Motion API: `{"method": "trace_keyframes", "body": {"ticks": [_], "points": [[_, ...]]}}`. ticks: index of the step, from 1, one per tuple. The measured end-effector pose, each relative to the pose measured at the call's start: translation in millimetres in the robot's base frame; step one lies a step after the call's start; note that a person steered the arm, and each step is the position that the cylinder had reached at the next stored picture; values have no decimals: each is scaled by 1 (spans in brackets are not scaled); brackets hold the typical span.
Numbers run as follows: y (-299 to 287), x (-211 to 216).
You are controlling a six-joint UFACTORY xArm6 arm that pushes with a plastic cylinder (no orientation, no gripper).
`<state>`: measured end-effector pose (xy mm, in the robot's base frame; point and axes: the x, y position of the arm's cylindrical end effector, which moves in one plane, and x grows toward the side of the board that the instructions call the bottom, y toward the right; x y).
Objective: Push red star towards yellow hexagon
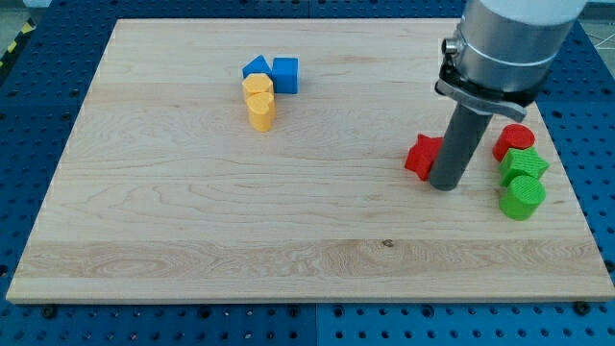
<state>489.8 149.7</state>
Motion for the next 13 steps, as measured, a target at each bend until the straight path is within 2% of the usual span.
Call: {"method": "trace_keyframes", "body": {"ticks": [2,5,8,10,13], "points": [[-1,-42],[-39,-91],[-92,-93],[-111,-77],[-136,-78]]}}
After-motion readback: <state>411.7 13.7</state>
